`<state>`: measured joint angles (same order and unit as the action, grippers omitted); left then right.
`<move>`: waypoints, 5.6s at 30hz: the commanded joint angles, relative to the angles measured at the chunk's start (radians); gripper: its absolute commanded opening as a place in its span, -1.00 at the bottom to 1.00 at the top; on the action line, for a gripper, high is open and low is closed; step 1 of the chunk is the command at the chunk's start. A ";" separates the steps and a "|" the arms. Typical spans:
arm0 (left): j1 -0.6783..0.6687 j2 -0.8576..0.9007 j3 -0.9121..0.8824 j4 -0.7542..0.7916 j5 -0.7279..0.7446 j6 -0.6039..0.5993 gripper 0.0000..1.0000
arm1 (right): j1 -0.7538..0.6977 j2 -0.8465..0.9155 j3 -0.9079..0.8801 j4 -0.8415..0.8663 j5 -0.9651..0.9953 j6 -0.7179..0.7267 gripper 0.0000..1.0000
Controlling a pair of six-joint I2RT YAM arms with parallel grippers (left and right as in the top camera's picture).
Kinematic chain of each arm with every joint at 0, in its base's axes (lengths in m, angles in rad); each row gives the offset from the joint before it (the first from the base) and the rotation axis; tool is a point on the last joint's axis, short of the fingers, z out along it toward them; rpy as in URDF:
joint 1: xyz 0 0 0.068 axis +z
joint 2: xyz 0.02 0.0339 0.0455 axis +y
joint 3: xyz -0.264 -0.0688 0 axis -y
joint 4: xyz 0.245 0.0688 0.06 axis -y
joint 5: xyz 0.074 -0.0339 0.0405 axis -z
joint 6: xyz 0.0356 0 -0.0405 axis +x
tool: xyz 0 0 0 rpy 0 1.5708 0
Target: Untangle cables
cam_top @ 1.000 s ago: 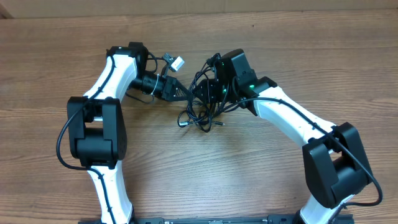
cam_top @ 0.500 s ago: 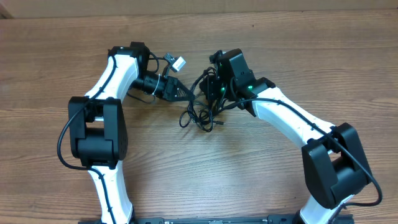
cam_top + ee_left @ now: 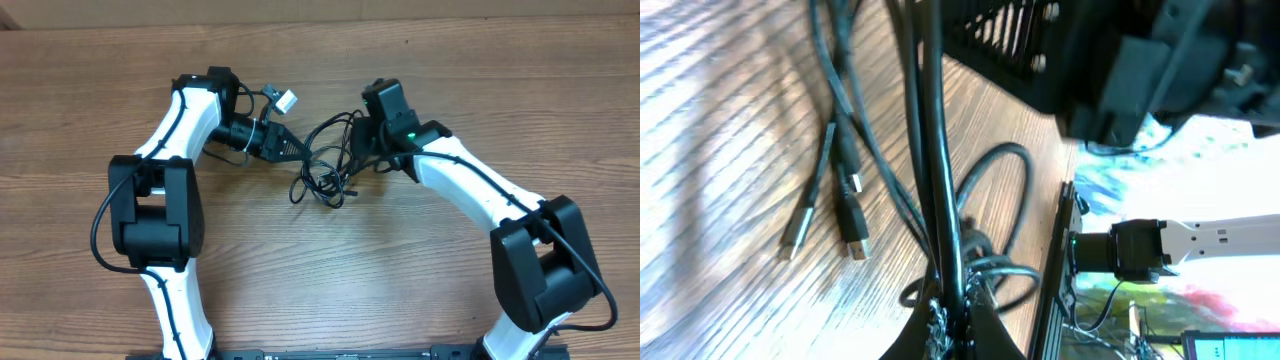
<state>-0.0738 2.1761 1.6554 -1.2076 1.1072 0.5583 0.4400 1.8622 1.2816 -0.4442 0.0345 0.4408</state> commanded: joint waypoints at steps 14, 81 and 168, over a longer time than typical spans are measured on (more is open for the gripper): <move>0.181 -0.001 -0.002 -0.019 0.050 0.037 -0.92 | -0.193 0.003 -0.007 -0.132 0.058 0.008 -0.92; 0.130 -0.001 -0.033 0.158 -0.190 -0.406 0.29 | -0.174 0.003 0.177 -0.433 -0.482 -0.360 0.42; -0.183 -0.056 0.112 -0.117 -0.864 -0.649 -0.35 | 0.034 0.205 -0.026 0.020 -0.575 0.082 -0.92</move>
<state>-0.2264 2.1448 1.7771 -1.3369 0.4316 0.0776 0.4728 2.0583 1.2594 -0.4309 -0.5526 0.5270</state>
